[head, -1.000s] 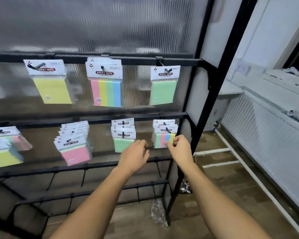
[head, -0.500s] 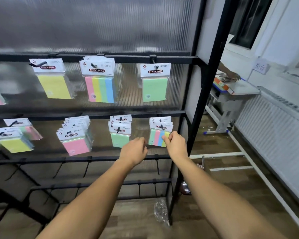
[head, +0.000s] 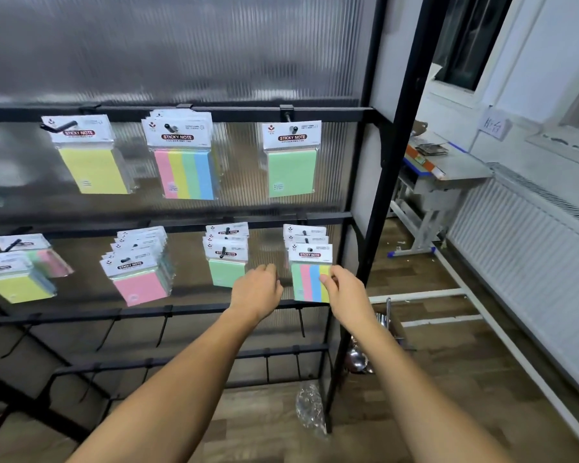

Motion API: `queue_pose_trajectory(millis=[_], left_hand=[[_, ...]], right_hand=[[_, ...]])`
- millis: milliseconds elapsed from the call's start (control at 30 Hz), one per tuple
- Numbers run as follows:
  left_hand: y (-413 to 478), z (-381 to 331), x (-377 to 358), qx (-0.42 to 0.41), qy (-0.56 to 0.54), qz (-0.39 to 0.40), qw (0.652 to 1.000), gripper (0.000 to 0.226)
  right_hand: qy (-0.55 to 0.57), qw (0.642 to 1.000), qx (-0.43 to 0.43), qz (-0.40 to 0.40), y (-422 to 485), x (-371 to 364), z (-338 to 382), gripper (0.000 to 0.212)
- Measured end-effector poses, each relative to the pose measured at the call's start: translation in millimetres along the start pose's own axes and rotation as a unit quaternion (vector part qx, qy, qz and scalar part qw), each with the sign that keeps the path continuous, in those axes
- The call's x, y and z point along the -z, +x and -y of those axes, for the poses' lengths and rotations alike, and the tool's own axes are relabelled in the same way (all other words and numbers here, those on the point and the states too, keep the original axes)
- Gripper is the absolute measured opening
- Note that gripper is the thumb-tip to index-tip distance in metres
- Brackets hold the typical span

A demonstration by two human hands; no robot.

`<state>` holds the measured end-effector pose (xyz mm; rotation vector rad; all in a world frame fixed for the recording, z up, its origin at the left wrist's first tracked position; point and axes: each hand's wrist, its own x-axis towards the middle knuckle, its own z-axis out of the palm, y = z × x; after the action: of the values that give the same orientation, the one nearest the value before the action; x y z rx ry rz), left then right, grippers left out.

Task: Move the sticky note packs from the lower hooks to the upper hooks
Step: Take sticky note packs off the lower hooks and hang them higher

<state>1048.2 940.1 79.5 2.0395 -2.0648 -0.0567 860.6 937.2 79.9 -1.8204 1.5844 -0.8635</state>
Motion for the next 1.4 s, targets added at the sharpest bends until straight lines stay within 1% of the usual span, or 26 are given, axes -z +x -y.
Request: queue_pose_trajectory(millis=[100,233,300,467,633,767,867,1033,1133,1233,1333,1400], left_hand=[[5.1,-0.7,-1.9,0.002,-0.009,-0.012,1.000,0.027],[13.4,-4.3,-4.5,0.004,-0.031,-0.012,0.999,0.041],[17.4,-8.3,-5.6,0.005,-0.041,-0.007,0.999,0.044],[26.5,-15.1,-8.8,0.015,-0.090,0.006,0.996,0.043],[29.4,-20.4,-11.9,0.048,-0.141,-0.004,0.989,0.042],[29.7,-23.5,-14.5,0.074,-0.183,-0.012,0.980,0.049],[31.4,-25.4,-17.2,0.078,-0.203,-0.005,0.976,0.054],[31.2,-30.7,-24.8,0.095,-0.255,-0.016,0.962,0.042],[27.3,-35.3,-27.9,0.103,-0.308,-0.014,0.946,0.043],[25.0,-38.6,-27.6,0.108,-0.335,-0.010,0.936,0.044],[25.5,-39.9,-26.1,0.099,-0.321,-0.004,0.942,0.042],[24.9,-41.2,-27.0,0.075,-0.300,0.001,0.951,0.028]], right_hand=[[0.000,1.000,0.006,-0.001,-19.0,14.8,1.9,0.026],[-0.006,1.000,0.008,-0.009,-41.0,25.7,4.9,0.028],[0.000,1.000,0.000,-0.012,-45.2,26.5,3.6,0.028],[-0.002,1.000,-0.014,-0.007,-50.2,27.6,-0.4,0.031],[-0.001,1.000,-0.024,-0.003,-49.4,29.4,-6.0,0.025],[0.002,1.000,-0.028,-0.009,-48.2,33.5,-3.0,0.030],[0.007,1.000,-0.029,-0.008,-49.3,37.0,-0.2,0.030],[0.005,0.999,-0.037,-0.004,-49.6,40.8,-1.5,0.027],[0.005,0.999,-0.038,-0.001,-50.3,42.0,-5.1,0.023],[0.008,0.999,-0.034,-0.001,-51.8,44.5,-5.4,0.024],[0.006,0.999,-0.033,0.000,-53.8,45.1,-6.3,0.025],[0.004,1.000,-0.031,0.000,-55.9,45.6,-5.8,0.026]])
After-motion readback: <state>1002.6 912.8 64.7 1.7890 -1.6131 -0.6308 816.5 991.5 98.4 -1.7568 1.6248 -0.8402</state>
